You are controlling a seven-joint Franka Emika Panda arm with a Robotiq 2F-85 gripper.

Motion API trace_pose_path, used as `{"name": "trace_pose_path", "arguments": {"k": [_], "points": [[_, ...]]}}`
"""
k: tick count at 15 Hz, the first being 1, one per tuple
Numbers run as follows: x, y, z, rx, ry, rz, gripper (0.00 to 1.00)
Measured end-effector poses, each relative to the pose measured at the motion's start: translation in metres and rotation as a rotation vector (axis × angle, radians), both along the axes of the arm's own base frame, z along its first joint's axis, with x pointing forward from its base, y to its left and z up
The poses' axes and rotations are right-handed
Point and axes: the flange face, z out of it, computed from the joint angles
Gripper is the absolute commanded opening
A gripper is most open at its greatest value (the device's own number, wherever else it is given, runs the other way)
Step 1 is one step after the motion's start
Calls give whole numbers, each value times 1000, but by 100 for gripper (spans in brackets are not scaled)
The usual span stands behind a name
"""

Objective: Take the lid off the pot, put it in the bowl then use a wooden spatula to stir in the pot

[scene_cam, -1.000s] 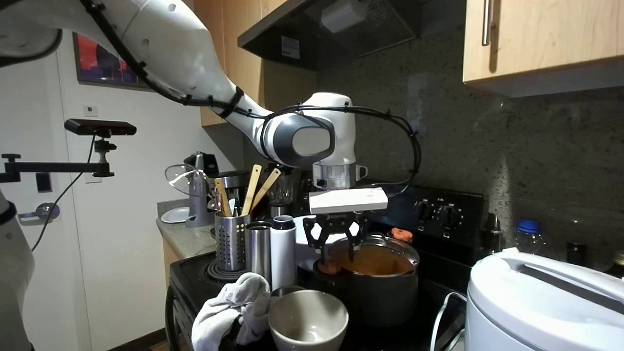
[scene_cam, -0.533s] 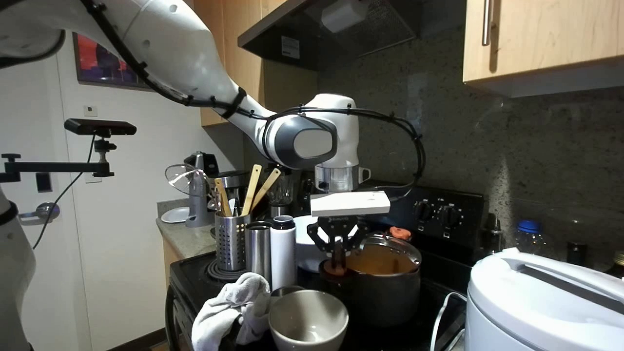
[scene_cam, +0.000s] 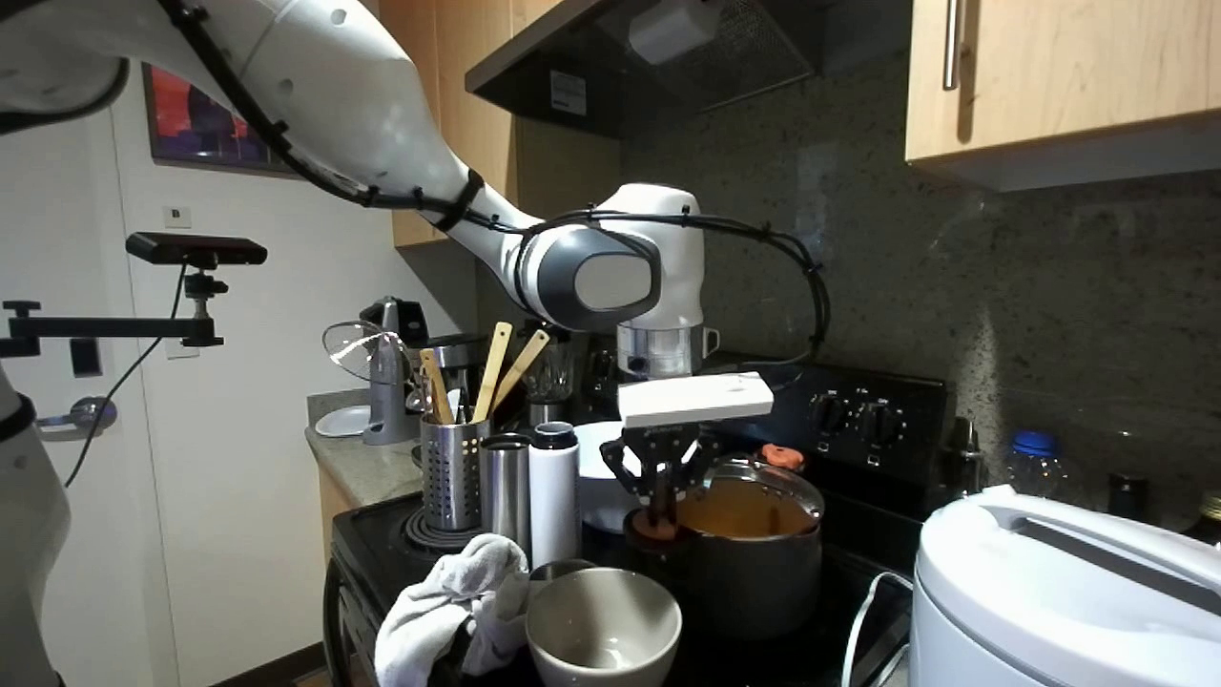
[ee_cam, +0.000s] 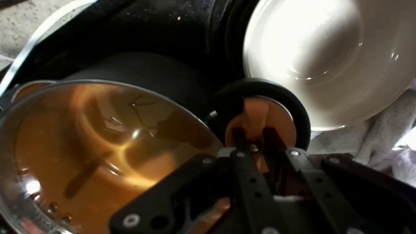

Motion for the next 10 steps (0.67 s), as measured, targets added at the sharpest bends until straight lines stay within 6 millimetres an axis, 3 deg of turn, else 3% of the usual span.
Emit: {"name": "trace_pose_path", "arguments": {"k": [10], "points": [[0,4,-1,-28,11,358,7]]}}
